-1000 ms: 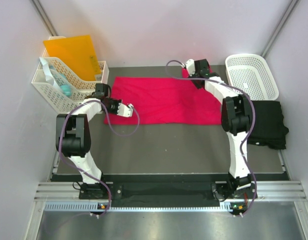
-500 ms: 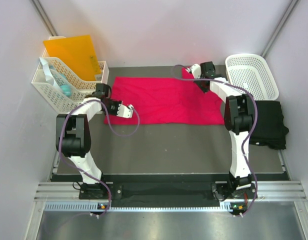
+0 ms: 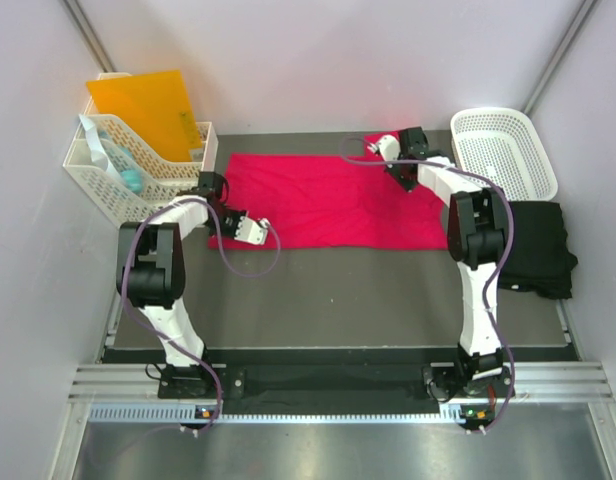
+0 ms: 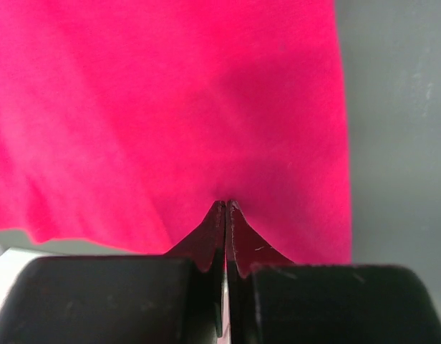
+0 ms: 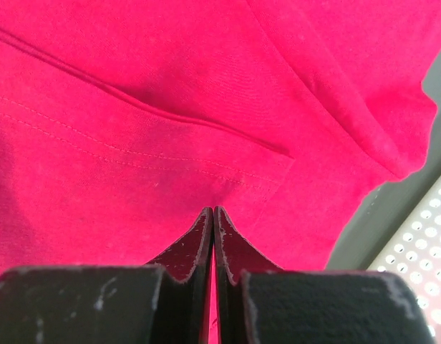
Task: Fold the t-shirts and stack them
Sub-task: Fold the tshirt
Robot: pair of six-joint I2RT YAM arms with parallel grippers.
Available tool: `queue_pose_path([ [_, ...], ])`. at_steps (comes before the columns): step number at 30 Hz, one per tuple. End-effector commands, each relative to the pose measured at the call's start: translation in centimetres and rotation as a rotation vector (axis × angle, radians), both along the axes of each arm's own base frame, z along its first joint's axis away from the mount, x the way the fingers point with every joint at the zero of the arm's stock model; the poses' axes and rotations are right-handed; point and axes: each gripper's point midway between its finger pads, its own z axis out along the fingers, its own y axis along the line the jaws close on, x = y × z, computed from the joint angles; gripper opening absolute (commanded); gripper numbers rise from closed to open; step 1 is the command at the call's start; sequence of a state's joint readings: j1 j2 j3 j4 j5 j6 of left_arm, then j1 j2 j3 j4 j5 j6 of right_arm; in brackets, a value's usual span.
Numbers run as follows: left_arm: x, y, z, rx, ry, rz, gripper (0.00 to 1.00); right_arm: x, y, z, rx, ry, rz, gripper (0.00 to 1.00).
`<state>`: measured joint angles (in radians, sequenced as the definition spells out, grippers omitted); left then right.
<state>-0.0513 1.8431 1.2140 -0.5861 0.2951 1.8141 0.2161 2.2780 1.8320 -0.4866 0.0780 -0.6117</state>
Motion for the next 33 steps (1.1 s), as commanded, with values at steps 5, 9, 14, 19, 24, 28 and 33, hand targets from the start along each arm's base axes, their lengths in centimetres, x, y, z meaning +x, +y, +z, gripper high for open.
queue_pose_path([
  [5, 1.8, 0.2, -1.6, 0.070, -0.026, -0.023, 0.00, 1.0, -0.4, -0.7, -0.059, -0.007, 0.010, 0.00],
  [9, 2.7, 0.8, -2.2, 0.116, -0.060, -0.002, 0.00, 1.5, -1.5, -1.3, -0.089, -0.007, -0.010, 0.00],
  [14, 3.8, 1.8, -2.0, 0.156, -0.105, 0.052, 0.00, 1.9, -3.3, -2.2, -0.147, -0.007, -0.045, 0.00],
  [19, 4.1, 2.6, -1.9, 0.182, -0.104, 0.089, 0.00, 2.2, -4.8, -2.2, -0.182, -0.019, -0.075, 0.00],
  [24, 3.6, 2.6, -1.8, 0.184, -0.096, 0.086, 0.00, 2.0, -5.2, -1.7, -0.190, -0.024, -0.073, 0.00],
  [28, 3.4, 3.0, -2.0, 0.204, -0.083, 0.093, 0.00, 1.9, -5.3, -1.5, -0.202, -0.026, -0.076, 0.00],
  [33, 3.1, 3.6, -2.3, 0.240, -0.063, 0.101, 0.00, 1.5, -6.0, -1.1, -0.207, -0.028, -0.085, 0.00],
])
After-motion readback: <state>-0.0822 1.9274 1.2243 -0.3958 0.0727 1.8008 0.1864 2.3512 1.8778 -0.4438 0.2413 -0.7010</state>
